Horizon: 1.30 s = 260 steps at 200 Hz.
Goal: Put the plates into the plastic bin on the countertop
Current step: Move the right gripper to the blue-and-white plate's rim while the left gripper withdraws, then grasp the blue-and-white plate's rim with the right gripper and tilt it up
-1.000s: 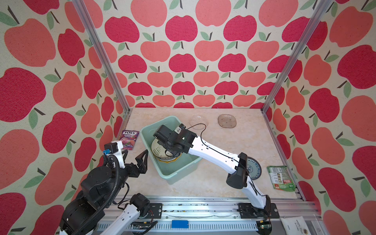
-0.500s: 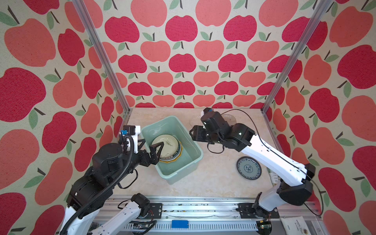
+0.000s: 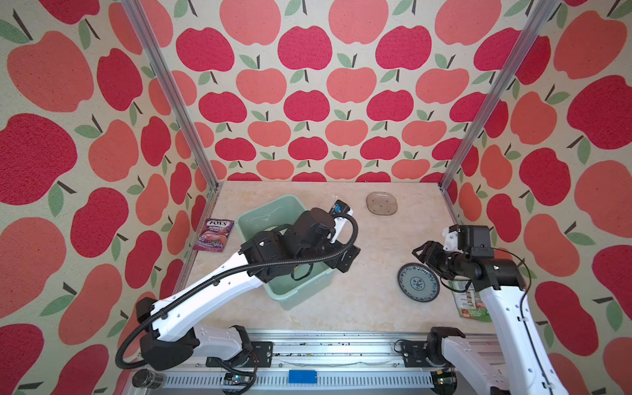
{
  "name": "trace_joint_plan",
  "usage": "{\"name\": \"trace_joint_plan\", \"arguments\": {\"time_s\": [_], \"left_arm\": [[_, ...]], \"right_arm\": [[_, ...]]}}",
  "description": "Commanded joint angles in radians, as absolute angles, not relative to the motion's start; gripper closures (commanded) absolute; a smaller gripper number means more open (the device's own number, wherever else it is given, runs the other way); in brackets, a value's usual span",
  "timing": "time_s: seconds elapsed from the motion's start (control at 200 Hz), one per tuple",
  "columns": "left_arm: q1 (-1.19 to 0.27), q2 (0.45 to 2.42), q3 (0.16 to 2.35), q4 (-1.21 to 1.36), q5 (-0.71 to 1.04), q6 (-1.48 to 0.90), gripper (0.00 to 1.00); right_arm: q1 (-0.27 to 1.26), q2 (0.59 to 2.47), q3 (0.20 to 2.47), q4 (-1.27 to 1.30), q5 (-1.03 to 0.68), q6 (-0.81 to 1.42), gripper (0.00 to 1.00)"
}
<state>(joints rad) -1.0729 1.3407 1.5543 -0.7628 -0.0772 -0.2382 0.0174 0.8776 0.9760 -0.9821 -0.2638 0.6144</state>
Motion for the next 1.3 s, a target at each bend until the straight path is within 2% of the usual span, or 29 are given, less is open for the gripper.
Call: {"name": "trace_joint_plan", "arguments": {"time_s": [0.0,0.075,0.215,0.315,0.445,0.61,0.83,1.086,1.296], "left_arm": [[-1.158,1.46,1.619,-0.723,-0.127,-0.17,0.01],[-1.201,1.548,1.66,-0.702,-0.12,-0.151,0.01],[-1.242,1.68,1.744,-0.692,-0.098,-0.147,0.01],[-1.249,1.729,1.774,-0.683,-0.072,-0.147,0.01],[-1.244,1.75,1.78,-0.671,-0.046,-0.139,0.01],[-1.222,1.765,1.795,-0.669,0.0,-0.133,0.01],[-1.194,1.763,1.819,-0.689,0.022,-0.132,0.01],[-1.159,1.753,1.815,-0.704,0.034,-0.137,0.01],[-1.152,1.732,1.787,-0.687,0.024,-0.144,0.01]], "right_arm": [[-0.11,0.875,0.864,-1.011,-0.386,0.541,0.36],[-0.169,0.879,0.781,-0.964,-0.366,0.561,0.34],[-0.182,0.906,0.701,-0.936,-0.233,0.56,0.28],[-0.211,0.918,0.66,-0.913,-0.202,0.56,0.21],[-0.234,0.931,0.645,-0.897,-0.146,0.573,0.2],[-0.26,0.99,0.633,-0.902,-0.005,0.608,0.21],[-0.271,1.085,0.605,-0.845,0.024,0.615,0.24],[-0.285,1.179,0.6,-0.785,-0.024,0.583,0.31],[-0.288,1.124,0.551,-0.705,-0.06,0.573,0.39]]}}
